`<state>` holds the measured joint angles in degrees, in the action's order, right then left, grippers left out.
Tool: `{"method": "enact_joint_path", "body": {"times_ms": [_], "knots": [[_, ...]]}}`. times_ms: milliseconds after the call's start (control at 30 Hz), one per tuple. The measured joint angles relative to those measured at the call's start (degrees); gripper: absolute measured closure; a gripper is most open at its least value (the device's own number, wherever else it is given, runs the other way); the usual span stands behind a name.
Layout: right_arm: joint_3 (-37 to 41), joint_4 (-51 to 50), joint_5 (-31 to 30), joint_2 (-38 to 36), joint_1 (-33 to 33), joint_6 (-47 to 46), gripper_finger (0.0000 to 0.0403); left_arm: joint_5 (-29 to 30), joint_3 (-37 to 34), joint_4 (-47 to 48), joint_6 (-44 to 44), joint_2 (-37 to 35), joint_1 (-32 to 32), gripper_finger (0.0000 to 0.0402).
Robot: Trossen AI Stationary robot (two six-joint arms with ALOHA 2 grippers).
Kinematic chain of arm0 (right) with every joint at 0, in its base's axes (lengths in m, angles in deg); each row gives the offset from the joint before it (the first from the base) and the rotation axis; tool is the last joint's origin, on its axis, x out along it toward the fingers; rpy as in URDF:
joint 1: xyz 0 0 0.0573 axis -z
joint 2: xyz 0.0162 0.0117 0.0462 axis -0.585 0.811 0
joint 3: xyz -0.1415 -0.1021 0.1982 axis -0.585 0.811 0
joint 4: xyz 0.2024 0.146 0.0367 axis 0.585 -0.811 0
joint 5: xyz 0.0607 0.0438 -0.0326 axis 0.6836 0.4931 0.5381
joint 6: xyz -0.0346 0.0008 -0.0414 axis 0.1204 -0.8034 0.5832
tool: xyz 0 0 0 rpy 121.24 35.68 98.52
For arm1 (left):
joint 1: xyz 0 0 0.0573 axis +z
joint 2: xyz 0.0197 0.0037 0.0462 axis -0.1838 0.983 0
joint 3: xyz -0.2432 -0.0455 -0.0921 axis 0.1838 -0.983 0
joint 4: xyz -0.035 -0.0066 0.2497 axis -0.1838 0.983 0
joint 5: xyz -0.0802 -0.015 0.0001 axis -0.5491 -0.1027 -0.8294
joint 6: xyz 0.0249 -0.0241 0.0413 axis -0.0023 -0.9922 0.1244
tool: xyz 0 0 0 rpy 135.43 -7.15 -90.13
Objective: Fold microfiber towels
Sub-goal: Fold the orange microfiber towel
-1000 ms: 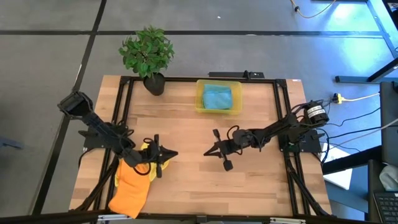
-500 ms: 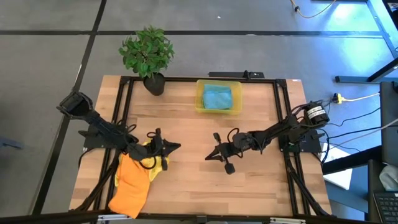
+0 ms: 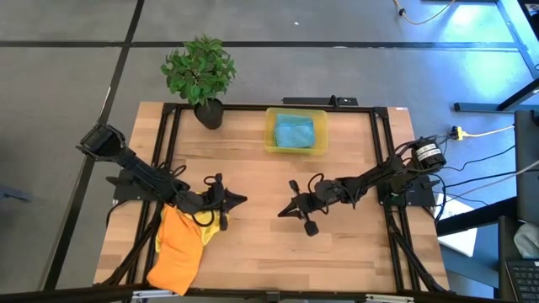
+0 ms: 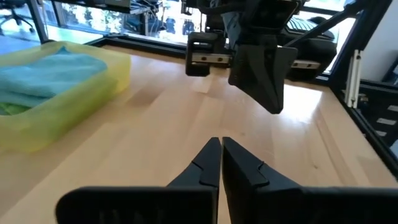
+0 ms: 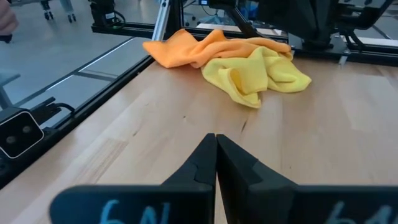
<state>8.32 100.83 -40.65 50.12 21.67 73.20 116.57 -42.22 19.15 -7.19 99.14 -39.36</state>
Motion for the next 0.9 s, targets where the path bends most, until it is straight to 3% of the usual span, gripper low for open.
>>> {"method": "enact_joint_path", "body": {"times_ms": [900], "knots": [[-1.70,1.26,-2.03,0.04,3.26,6.00,0.0389,-0.22,0.04,-2.19,-14.03,6.54,-4.73,0.0391]]}}
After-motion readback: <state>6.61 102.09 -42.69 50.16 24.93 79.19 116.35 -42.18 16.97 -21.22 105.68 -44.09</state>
